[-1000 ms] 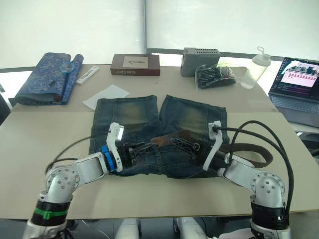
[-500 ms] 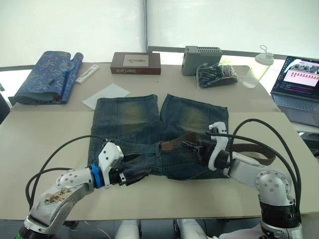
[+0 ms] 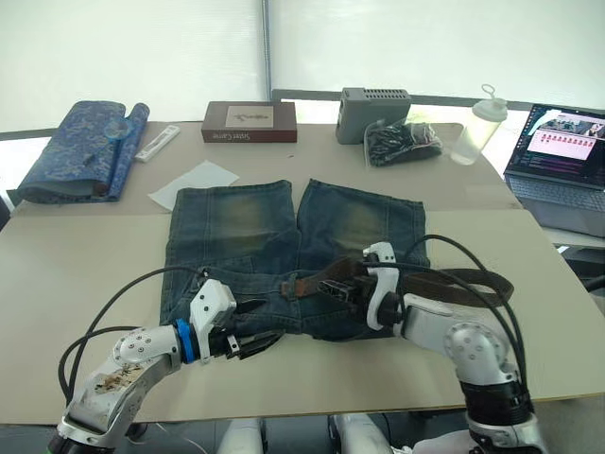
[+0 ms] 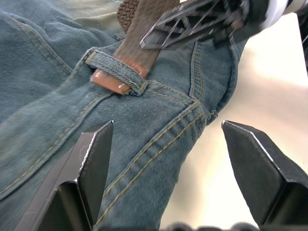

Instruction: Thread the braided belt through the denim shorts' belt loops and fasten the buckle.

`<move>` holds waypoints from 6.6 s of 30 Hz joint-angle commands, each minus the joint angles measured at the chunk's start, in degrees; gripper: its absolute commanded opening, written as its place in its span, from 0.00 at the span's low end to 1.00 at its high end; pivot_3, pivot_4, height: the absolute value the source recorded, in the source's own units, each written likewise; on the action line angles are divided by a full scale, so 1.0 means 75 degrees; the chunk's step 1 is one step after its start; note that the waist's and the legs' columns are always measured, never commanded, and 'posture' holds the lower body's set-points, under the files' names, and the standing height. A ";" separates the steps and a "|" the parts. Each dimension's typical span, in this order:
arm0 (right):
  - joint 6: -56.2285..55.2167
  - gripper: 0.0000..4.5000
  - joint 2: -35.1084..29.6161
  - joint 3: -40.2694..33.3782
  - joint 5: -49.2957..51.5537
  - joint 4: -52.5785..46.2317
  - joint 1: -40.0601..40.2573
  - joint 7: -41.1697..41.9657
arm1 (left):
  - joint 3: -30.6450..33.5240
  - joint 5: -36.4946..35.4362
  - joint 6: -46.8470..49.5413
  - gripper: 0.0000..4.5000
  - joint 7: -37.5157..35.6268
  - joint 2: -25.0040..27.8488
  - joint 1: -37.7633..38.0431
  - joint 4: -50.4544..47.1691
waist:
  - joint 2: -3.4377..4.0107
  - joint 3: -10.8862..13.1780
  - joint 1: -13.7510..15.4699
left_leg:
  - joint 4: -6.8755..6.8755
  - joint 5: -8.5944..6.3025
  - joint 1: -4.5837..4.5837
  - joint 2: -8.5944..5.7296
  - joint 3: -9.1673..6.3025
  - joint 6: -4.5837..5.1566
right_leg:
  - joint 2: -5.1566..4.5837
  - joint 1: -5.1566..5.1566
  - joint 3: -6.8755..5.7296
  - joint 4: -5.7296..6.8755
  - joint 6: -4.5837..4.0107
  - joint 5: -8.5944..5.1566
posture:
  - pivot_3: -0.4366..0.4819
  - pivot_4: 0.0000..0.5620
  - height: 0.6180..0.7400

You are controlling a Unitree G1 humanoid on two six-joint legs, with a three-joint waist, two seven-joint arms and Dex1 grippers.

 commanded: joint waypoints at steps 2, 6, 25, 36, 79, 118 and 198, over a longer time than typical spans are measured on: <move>-0.0040 0.00 0.0431 -0.0178 -0.0015 0.0177 -0.0140 0.0054 | 0.0632 -0.0934 0.1028 0.84 0.0479 -0.0393 -0.0173 0.0132 | 0.0000 0.0000 -0.0003 | 0.0000 0.0000 0.0003 0.0005 -0.0005 0.0000 | 0.0008 0.0000 -0.0002 0.0006 -0.0002 -0.0001 | 0.48 0.27 0.82; 0.0137 0.00 0.0870 -0.0394 0.0313 0.0425 -0.0181 0.0159 | 0.1345 -0.2280 0.2566 0.84 0.1328 -0.0973 -0.0571 0.0558 | 0.0000 0.0000 -0.0004 | 0.0005 0.0004 0.0006 0.0005 -0.0018 0.0006 | 0.0014 0.0003 -0.0007 0.0019 0.0001 0.0001 | 0.48 0.27 0.82; 0.0359 0.00 0.1173 -0.0364 0.0166 0.0421 -0.0283 0.0430 | 0.2418 -0.4686 0.4782 0.01 0.3269 -0.2190 -0.1462 0.1294 | -0.0003 -0.0002 0.0007 | 0.0016 0.0006 0.0008 -0.0004 -0.0028 0.0008 | 0.0017 0.0016 -0.0009 0.0021 0.0002 0.0009 | 0.48 0.27 0.82; -0.0147 0.38 -0.0582 0.0091 -0.0610 -0.1120 0.0070 0.1885 | 0.2778 -0.5185 0.4770 0.00 0.3587 -0.2123 -0.1723 0.1526 | -0.0004 -0.0002 0.0045 | 0.0017 0.0006 0.0005 -0.0009 -0.0030 0.0008 | 0.0013 0.0018 -0.0009 0.0015 0.0002 0.0009 | 0.48 0.27 0.82; 0.0305 0.74 -0.4114 -0.1122 -0.3748 -0.1270 0.1321 0.3221 | 0.4545 -0.5409 0.5895 0.00 0.1273 0.0423 -0.1271 0.3085 | -0.0091 -0.0055 0.0302 | 0.0003 0.0005 0.0015 0.0009 0.0027 0.0002 | -0.0020 -0.0008 -0.0016 0.0002 -0.0081 -0.0009 | 0.48 0.27 0.82; 0.0365 0.01 -0.5194 -0.0904 -0.5319 0.0585 0.0692 0.2491 | 0.3362 -0.5749 0.5940 0.00 0.1927 -0.0755 -0.1950 0.2029 | -0.0090 -0.0055 0.0334 | 0.0033 0.0007 0.0011 -0.0007 0.0027 0.0005 | -0.0021 0.0013 -0.0006 0.0007 -0.0039 -0.0007 | 0.48 0.27 0.82; -0.0766 0.76 -0.0085 -0.1966 -0.1453 0.0263 -0.1164 0.0007 | 0.2523 -0.7102 0.4486 0.00 0.2757 -0.1290 -0.2141 0.2307 | -0.0064 -0.0036 0.0217 | 0.0066 0.0010 -0.0004 0.0006 -0.0008 0.0011 | 0.0005 0.0011 -0.0021 0.0003 -0.0060 0.0035 | 0.48 0.27 0.82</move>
